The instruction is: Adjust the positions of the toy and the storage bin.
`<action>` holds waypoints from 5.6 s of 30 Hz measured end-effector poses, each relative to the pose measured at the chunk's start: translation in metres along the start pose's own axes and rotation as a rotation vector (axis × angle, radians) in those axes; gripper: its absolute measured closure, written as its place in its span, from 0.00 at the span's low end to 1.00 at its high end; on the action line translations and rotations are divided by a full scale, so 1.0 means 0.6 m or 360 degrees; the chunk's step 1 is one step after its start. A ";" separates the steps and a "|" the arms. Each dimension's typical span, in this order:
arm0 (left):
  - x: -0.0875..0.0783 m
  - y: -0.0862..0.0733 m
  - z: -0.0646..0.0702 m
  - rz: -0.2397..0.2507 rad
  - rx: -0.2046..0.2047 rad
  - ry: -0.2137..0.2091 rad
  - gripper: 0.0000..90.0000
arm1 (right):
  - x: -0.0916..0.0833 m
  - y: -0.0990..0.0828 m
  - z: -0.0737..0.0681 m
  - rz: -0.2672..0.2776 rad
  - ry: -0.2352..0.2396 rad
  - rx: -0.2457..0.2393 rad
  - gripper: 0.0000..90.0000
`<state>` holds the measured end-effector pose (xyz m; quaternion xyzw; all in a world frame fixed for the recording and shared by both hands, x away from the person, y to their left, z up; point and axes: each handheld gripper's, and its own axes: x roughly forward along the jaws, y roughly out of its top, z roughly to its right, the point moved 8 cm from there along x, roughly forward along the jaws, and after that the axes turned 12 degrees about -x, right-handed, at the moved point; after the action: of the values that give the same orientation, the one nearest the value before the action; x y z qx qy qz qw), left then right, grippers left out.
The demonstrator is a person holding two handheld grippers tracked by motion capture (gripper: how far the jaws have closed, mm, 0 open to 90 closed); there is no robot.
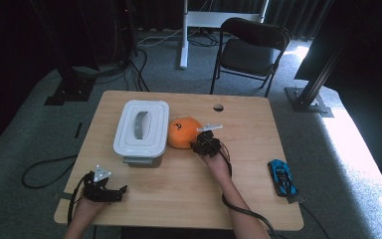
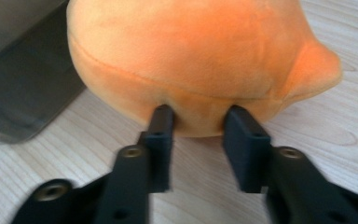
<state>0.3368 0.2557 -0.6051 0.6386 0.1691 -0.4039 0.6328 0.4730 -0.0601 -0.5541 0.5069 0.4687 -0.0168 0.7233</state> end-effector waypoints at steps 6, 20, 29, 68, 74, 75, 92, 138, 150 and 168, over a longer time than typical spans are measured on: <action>0.000 0.000 0.000 -0.0001 0.0000 0.0000 0.00 | -0.005 -0.002 0.004 0.0004 -0.0042 -0.0013 0.98; 0.000 0.000 0.000 0.0000 0.0000 0.0000 0.00 | -0.041 -0.034 0.019 -0.0002 -0.0043 -0.0030 0.99; 0.000 0.000 0.000 0.0000 0.0000 0.0000 0.00 | -0.081 -0.071 0.065 -0.0020 -0.0060 0.0014 0.99; 0.000 0.000 0.000 0.0000 0.0000 0.0000 0.00 | -0.146 -0.099 0.051 0.0123 0.0083 0.0096 0.52; 0.000 0.000 0.000 0.0000 -0.0001 0.0000 0.00 | -0.124 -0.104 0.033 0.0094 0.0117 0.0103 0.51; 0.000 0.000 0.000 0.0000 0.0000 0.0000 0.00 | -0.120 -0.103 0.033 0.0092 0.0106 0.0099 0.51; 0.000 0.000 0.000 0.0000 -0.0001 0.0000 0.00 | -0.110 -0.097 0.038 0.0031 -0.0027 0.0069 0.96; 0.000 0.000 0.000 0.0000 0.0000 0.0000 0.00 | -0.161 -0.094 0.119 0.0089 -0.0055 0.0319 0.65; 0.000 0.000 0.000 0.0000 -0.0001 0.0000 0.00 | -0.113 -0.113 0.050 0.0074 0.0099 0.0430 0.54; 0.000 0.000 0.000 0.0000 -0.0001 0.0000 0.00 | -0.102 -0.102 0.093 0.0043 -0.0118 0.0446 0.98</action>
<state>0.3368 0.2556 -0.6051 0.6385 0.1692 -0.4038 0.6329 0.4453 -0.1592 -0.5529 0.6082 0.4279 -0.0911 0.6623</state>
